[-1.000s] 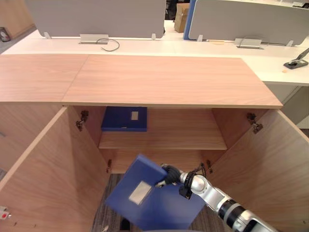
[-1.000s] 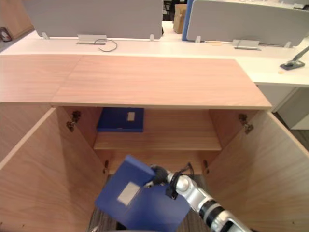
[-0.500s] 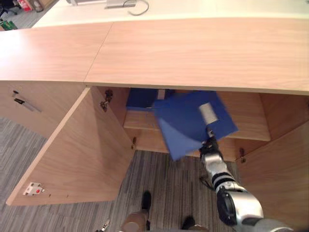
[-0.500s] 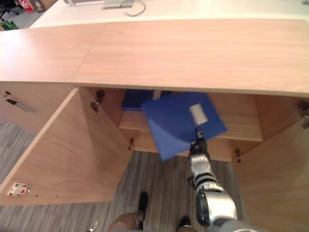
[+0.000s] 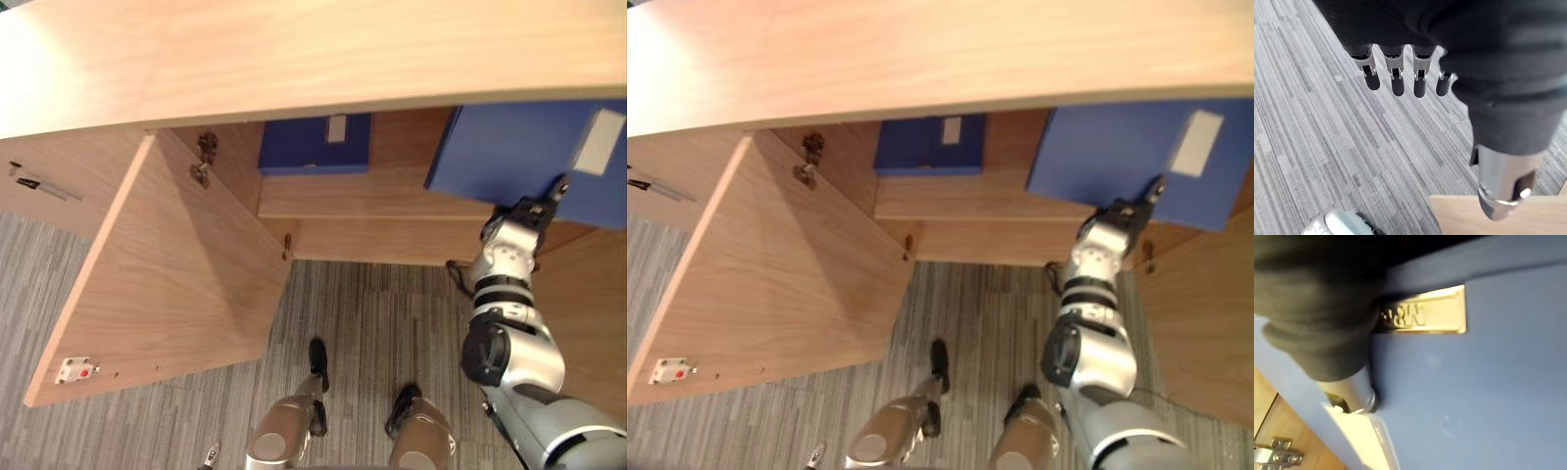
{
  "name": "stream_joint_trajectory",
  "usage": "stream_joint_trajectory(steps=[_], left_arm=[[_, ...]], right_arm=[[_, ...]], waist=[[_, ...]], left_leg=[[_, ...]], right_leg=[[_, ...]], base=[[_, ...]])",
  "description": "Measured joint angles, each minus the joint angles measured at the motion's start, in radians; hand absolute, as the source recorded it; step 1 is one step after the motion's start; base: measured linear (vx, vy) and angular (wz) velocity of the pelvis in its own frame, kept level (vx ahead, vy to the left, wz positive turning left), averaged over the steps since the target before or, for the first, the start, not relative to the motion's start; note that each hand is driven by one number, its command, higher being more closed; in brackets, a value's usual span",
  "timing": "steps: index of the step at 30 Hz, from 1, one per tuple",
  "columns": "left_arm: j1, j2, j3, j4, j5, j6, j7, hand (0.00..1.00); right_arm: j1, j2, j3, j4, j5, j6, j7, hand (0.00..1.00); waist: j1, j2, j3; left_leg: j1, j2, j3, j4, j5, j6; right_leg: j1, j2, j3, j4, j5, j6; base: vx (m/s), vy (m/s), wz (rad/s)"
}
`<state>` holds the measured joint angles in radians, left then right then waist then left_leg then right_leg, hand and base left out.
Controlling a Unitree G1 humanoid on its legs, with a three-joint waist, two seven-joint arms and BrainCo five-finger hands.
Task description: Walk over to the cabinet, pick up the folder, carry it to the office cabinet, place the folder inside the office cabinet, then close the office cabinet door
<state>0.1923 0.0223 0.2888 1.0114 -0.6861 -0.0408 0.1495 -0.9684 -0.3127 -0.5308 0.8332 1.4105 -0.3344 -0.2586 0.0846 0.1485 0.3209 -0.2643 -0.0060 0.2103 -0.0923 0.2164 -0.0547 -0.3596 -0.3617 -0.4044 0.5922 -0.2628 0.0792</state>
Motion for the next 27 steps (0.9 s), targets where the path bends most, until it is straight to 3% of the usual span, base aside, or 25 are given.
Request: stream_joint_trajectory(steps=[3, 5, 10, 14, 19, 20, 25, 27], left_arm=[[-0.004, -0.003, 0.038, 0.000, -0.028, 0.000, 0.001, 0.00], [-0.004, -0.011, 0.067, 0.005, -0.030, 0.003, 0.001, 0.00], [-0.039, -0.039, 0.149, 0.045, -0.030, 0.015, 0.000, 0.00], [-0.071, -0.038, 0.160, 0.040, -0.031, 0.012, 0.000, 0.00], [-0.070, -0.045, 0.160, 0.057, -0.036, 0.014, 0.003, 0.00], [-0.070, -0.048, 0.160, 0.059, -0.037, 0.014, 0.004, 0.00], [-0.071, -0.058, 0.161, 0.058, -0.060, 0.013, 0.012, 0.00], [-0.072, -0.059, 0.161, 0.058, -0.063, 0.013, 0.022, 0.00]], right_arm=[[-0.113, -0.072, 0.015, 0.001, -0.023, 0.018, -0.050, 1.00], [-0.189, -0.140, 0.094, 0.042, -0.028, 0.037, -0.074, 1.00], [-0.504, -0.323, 0.519, 0.198, -0.076, 0.157, -0.101, 1.00], [-0.624, -0.373, 0.674, 0.267, -0.058, 0.167, -0.102, 1.00], [-0.722, -0.371, 0.850, 0.325, -0.058, 0.207, -0.103, 1.00], [-0.728, -0.371, 0.861, 0.331, -0.059, 0.215, -0.103, 0.00], [-0.742, -0.371, 0.862, 0.339, -0.052, 0.215, -0.103, 0.00], [-0.742, -0.362, 0.775, 0.309, -0.011, 0.179, -0.102, 0.00]], waist=[[-0.011, 0.004, 0.037], [-0.016, 0.006, 0.052], [-0.060, 0.009, 0.060], [-0.071, 0.014, 0.061], [-0.051, 0.017, 0.060], [-0.051, 0.017, 0.060], [-0.065, 0.017, 0.060], [-0.066, 0.017, 0.060]], left_leg=[[-0.037, -0.016, 0.008, 0.004, 0.024, 0.006], [-0.060, -0.026, 0.011, -0.001, 0.026, 0.003], [-0.136, -0.082, 0.072, -0.001, 0.040, -0.002], [-0.165, -0.129, 0.022, 0.004, 0.058, 0.016], [-0.211, -0.173, -0.111, 0.002, 0.084, -0.014], [-0.213, -0.177, -0.117, -0.001, 0.084, -0.014], [-0.218, -0.207, -0.136, -0.002, 0.074, -0.019], [-0.218, -0.217, -0.137, -0.002, 0.062, -0.014]], right_leg=[[-0.078, -0.034, 0.022, 0.087, -0.022, -0.007], [-0.134, -0.062, 0.029, 0.146, -0.032, -0.013], [-0.301, -0.173, 0.067, 0.292, -0.038, -0.024], [-0.353, -0.205, 0.132, 0.344, -0.046, -0.015], [-0.415, -0.250, 0.167, 0.382, -0.057, -0.012], [-0.419, -0.256, 0.169, 0.385, -0.057, -0.012], [-0.424, -0.279, 0.192, 0.388, -0.058, -0.012], [-0.425, -0.291, 0.192, 0.388, -0.058, -0.012]], base=[[-0.02, -0.117, 0.07], [-0.02, -0.140, 0.09], [-0.02, -0.135, 0.16], [0.02, -0.065, 0.43], [0.00, -0.121, 0.30], [-0.02, -0.064, 0.19], [-0.02, 0.003, 0.13], [-0.03, -0.001, 0.04]])
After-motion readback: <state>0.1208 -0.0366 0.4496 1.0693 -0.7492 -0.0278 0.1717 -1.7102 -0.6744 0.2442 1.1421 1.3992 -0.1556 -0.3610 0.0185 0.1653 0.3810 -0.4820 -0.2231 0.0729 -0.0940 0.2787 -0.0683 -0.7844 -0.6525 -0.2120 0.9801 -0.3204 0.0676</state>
